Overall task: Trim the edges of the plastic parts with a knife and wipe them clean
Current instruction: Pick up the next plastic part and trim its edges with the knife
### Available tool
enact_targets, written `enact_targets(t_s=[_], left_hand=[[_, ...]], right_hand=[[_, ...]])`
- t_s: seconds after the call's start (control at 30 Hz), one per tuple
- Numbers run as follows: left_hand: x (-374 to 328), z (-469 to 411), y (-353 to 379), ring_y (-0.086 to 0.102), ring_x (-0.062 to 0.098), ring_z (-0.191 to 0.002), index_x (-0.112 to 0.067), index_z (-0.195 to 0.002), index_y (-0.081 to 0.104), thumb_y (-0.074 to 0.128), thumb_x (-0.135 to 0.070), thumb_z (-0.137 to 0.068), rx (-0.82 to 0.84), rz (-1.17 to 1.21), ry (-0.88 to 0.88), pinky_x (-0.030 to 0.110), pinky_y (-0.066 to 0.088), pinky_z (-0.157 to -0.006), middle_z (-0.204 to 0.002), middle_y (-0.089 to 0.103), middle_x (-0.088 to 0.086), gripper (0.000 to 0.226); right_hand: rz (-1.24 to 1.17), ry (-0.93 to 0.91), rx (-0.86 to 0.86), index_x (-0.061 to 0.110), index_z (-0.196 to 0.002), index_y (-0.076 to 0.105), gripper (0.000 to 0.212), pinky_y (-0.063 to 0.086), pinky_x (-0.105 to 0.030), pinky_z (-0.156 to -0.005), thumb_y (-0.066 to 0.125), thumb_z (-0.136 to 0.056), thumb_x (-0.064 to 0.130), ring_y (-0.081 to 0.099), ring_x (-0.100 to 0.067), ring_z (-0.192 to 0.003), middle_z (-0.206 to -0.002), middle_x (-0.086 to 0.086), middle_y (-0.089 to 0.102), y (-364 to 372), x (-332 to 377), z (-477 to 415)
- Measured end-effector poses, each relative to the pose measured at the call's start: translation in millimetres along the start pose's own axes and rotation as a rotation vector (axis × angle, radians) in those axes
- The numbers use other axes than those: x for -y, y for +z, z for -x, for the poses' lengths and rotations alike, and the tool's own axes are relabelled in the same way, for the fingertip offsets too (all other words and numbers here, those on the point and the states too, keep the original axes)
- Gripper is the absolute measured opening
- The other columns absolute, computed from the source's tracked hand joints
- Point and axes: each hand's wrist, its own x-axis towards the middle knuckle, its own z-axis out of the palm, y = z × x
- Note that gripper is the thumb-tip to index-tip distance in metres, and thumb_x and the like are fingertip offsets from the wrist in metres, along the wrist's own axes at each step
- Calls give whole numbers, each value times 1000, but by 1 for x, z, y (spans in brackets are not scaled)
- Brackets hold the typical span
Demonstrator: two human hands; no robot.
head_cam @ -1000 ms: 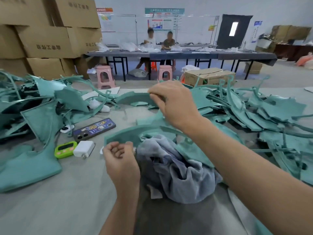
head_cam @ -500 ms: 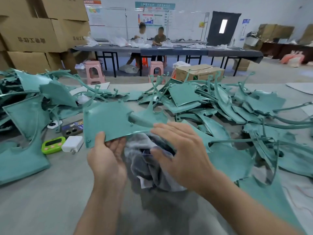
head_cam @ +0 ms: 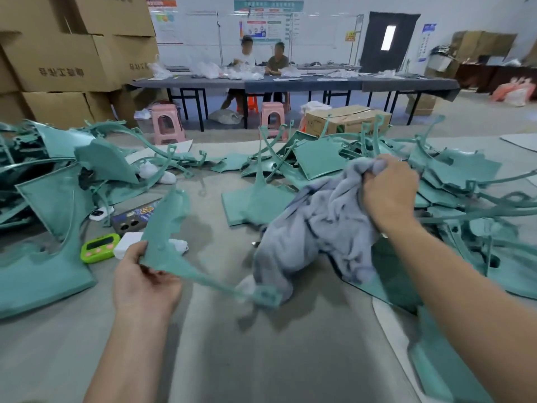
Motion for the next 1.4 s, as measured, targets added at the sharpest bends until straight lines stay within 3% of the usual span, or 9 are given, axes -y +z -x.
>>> enact_targets(t_s=[0.13,0.23,0.43,0.67,0.73,0.83,0.97,1.13,1.4], left_hand=[[-12,-3,-15,42,12,-36,-18,-74,54,55,-17,-88,87,-264,-163,17,40,-40,-56,54,-1,15],[-8,-6,-16,45,14,-34,-15,-77,63,56,-19,-92,114,-385,-220,21,42,-35,-57,59,2,18],[10,-14,-17,28,7,-27,-15,-75,59,66,-30,-85,184,-545,-305,17,29,-34,-38,35,-2,20],[-3,-13,-6,71,19,-60,-8,-104,70,58,-23,-100,117,-654,-158,32,60,-53,-83,77,10,20],[-7,-16,5,74,20,-74,-3,-106,69,57,-18,-102,77,-634,-66,36,64,-72,-93,78,12,19],[-9,-22,28,73,14,-62,-7,-95,67,59,-12,-101,-10,-611,89,30,60,-59,-83,77,7,12],[-21,-22,60,75,18,-70,-11,-87,70,63,-20,-94,14,-726,356,29,56,-59,-81,78,2,14],[-30,-1,96,68,32,-78,-7,-91,67,59,-51,-79,115,-1078,785,58,55,-76,-88,72,15,46],[43,23,50,64,31,-63,-24,-104,70,60,-27,-96,395,-1740,1286,28,37,-51,-70,69,-1,14]], right_hand=[[36,188,-40,2,-112,65,27,51,-49,-91,52,-96,19,59,-43,-113,-114,-27,66,-5,-6,-31],[306,-87,115,13,-150,38,63,19,-48,-124,57,-91,28,27,-37,-149,-159,-20,35,-5,21,1],[119,-514,671,15,-92,67,17,50,-40,-72,58,-90,29,60,-33,-86,-82,-9,67,15,72,114],[436,-249,693,24,-101,70,15,45,-31,-81,61,-90,30,61,-23,-97,-103,0,69,38,26,95],[542,-178,540,27,-93,73,13,45,-30,-85,64,-85,25,63,-20,-92,-92,5,70,36,22,94],[317,-205,356,30,-89,73,21,35,-34,-84,63,-81,13,59,-23,-88,-85,5,69,42,30,119],[147,-243,645,22,-83,65,16,42,-35,-63,59,-90,35,53,-19,-78,-83,2,62,47,42,143],[243,-270,741,20,-100,56,5,40,-35,-77,53,-95,18,49,-23,-102,-109,0,52,54,36,147],[317,-253,807,17,-94,67,13,50,-34,-74,59,-93,28,63,-28,-94,-102,-3,62,47,24,130]])
